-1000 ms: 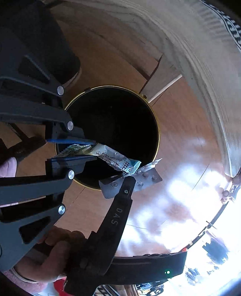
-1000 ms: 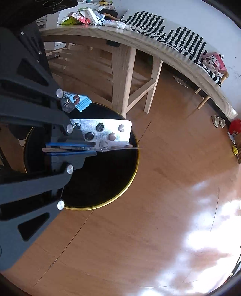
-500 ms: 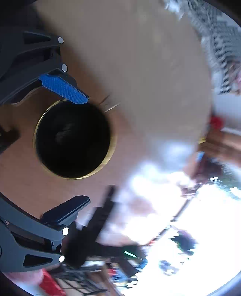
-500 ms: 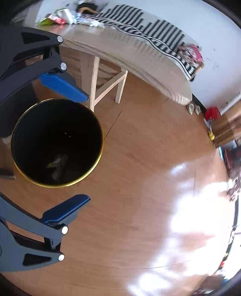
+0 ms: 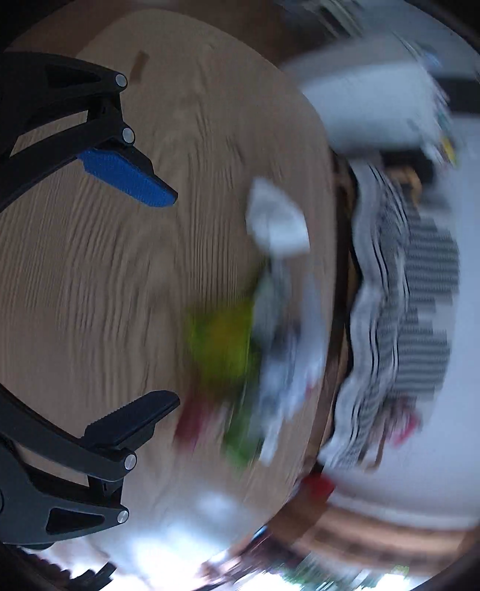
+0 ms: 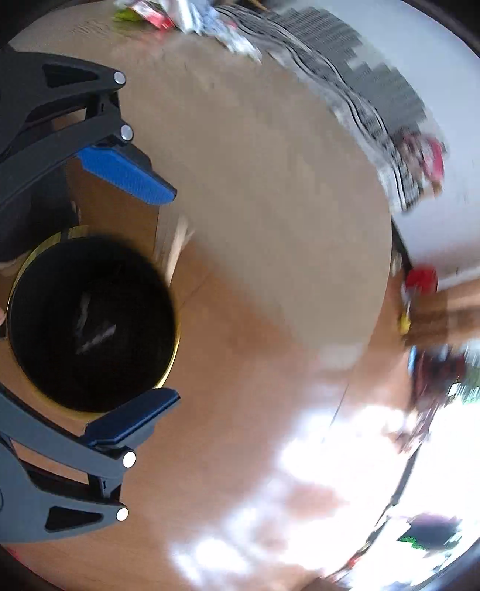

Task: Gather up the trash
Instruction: 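Return both grippers to the table toward the remaining trash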

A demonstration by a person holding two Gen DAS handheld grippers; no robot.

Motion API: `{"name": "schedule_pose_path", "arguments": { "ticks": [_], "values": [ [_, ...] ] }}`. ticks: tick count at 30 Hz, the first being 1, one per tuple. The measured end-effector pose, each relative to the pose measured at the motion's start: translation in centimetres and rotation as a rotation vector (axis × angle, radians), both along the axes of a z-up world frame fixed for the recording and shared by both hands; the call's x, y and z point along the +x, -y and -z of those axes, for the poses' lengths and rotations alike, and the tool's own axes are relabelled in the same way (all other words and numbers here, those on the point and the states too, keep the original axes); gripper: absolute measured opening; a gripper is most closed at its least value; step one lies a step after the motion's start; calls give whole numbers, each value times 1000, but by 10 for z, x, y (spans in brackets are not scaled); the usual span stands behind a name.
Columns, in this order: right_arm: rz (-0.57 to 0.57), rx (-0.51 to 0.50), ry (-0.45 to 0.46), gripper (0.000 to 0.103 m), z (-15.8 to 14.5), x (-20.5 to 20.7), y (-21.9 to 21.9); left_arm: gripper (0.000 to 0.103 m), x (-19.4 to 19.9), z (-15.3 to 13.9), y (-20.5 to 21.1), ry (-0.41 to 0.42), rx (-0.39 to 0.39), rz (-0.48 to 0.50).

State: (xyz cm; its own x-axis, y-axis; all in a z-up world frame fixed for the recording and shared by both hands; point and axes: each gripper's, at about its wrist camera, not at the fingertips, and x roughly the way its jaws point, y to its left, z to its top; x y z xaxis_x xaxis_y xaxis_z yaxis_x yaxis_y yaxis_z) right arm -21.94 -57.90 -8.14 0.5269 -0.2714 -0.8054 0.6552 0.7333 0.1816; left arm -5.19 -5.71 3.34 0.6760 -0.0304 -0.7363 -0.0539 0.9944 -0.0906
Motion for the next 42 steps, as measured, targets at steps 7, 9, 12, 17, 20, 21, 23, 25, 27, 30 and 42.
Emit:
{"name": "schedule_pose_path", "arguments": {
  "ticks": [7, 9, 12, 17, 20, 21, 23, 25, 27, 30, 42],
  "values": [
    [-236, -145, 85, 96, -55, 91, -86, 97, 67, 11, -85, -53, -98, -111],
    [-339, -206, 33, 96, -61, 122, -108, 97, 74, 8, -77, -54, -106, -117],
    [-373, -187, 59, 97, -69, 151, -123, 97, 99, 14, -71, -69, -52, -109],
    [-334, -70, 133, 97, -79, 210, -136, 97, 143, 34, -70, -79, -59, -139],
    [-327, -56, 148, 97, -76, 250, -154, 97, 155, 40, -63, -55, -36, -136],
    [-342, -48, 144, 97, -72, 265, -163, 97, 159, 42, -62, -47, -11, -133],
    [-406, -36, 122, 96, -65, 301, -184, 97, 166, 45, -59, -44, 24, -123],
    [-462, -40, 88, 97, -59, 331, -202, 97, 171, 48, -61, -45, 37, -114],
    [-473, -40, 58, 96, -50, 355, -213, 97, 171, 54, -71, -54, 39, -118],
    [-489, -30, 13, 87, -32, 380, -227, 97, 176, 62, -85, -84, 13, -135],
    [-578, 20, 125, 18, -39, 351, -216, 60, 170, 48, -99, 14, -45, -109]
  ]
}}
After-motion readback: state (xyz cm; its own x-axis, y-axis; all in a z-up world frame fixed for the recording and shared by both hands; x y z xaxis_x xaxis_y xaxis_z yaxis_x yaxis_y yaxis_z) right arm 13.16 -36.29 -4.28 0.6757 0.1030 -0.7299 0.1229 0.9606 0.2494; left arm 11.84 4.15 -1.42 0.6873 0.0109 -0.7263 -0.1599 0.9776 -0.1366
